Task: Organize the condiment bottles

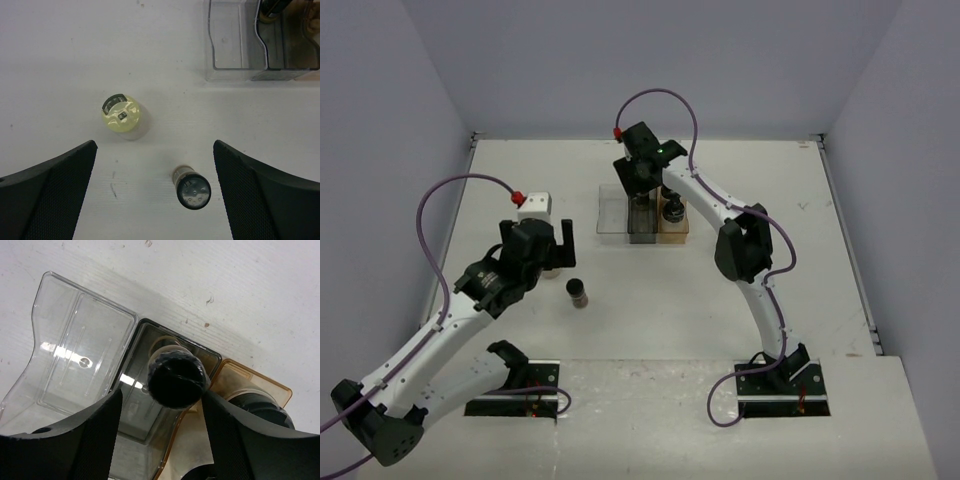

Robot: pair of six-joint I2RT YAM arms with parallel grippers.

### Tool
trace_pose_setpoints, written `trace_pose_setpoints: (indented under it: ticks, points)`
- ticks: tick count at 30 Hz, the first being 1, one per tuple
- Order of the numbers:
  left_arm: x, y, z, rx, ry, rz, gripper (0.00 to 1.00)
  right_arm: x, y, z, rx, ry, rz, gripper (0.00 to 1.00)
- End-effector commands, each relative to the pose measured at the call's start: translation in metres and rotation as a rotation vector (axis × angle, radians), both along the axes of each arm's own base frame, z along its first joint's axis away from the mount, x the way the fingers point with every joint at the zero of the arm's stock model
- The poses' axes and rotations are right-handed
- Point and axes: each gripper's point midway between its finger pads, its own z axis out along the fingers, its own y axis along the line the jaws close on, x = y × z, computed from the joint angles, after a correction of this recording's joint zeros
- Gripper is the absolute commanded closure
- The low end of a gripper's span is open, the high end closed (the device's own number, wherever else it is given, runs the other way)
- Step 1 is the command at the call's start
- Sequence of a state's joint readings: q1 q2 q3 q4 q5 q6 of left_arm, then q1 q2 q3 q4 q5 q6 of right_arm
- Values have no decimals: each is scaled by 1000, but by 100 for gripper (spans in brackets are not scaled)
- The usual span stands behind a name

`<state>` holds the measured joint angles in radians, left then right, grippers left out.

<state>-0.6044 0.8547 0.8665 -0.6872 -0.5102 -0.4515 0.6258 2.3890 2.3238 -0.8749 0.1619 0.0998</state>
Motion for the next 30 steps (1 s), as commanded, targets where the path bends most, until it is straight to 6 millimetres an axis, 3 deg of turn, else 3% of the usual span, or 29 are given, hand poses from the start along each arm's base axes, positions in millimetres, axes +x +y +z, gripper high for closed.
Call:
trace_pose_setpoints:
  ticks: [1, 6, 8, 9, 12, 13, 15, 18, 19, 20, 21, 22, 23, 24, 26, 29, 30]
  points:
    - [6, -18, -2, -15, 0, -89, 0, 9, -3, 26, 21, -66, 11, 33]
    - [5, -25, -2, -26, 14, -126, 0, 9, -6, 36, 10, -79, 9, 32]
    - [0, -34, 0, -53, 41, -170, 0, 4, -6, 55, 28, -95, 15, 31]
    - [-3, -41, -1, -79, 64, -192, 0, 1, -9, 78, 50, -126, 14, 31]
    - [-10, -52, -12, -73, 152, -234, 0, -14, -11, 115, 79, -163, 29, 30]
    - [-11, -56, -23, -58, 196, -245, 0, -25, -14, 143, 111, -194, 37, 30]
    - [-16, -58, -41, -5, 257, -212, 0, -45, -18, 177, 157, -230, 57, 27]
    - [-25, -63, -56, 16, 312, -188, 0, -67, -25, 193, 169, -237, 60, 25]
    - [-29, -65, -64, 27, 334, -188, 0, -79, -34, 208, 175, -256, 51, 25]
    - [-30, -66, -67, 27, 340, -182, 0, -87, -39, 212, 181, -251, 38, 24]
    - [-30, -65, -72, 27, 349, -154, 0, -97, -46, 197, 156, -213, 29, 22]
    - [-32, -65, -74, 29, 357, -143, 0, -111, -56, 213, 189, -241, 18, 21]
    - [-33, -65, -77, 29, 365, -133, 0, -121, -58, 212, 215, -235, 4, 21]
    - [-33, -64, -79, 24, 370, -112, 2, -132, -62, 187, 197, -186, 7, 21]
    - [-35, -62, -87, 31, 390, -88, 5, -153, -65, 189, 269, -188, 25, 12]
    - [-39, -55, -100, 63, 424, -43, 8, -169, -77, 194, 292, -213, 12, 7]
    - [-39, -53, -103, 67, 428, -22, 9, -174, -80, 187, 285, -202, 8, 7]
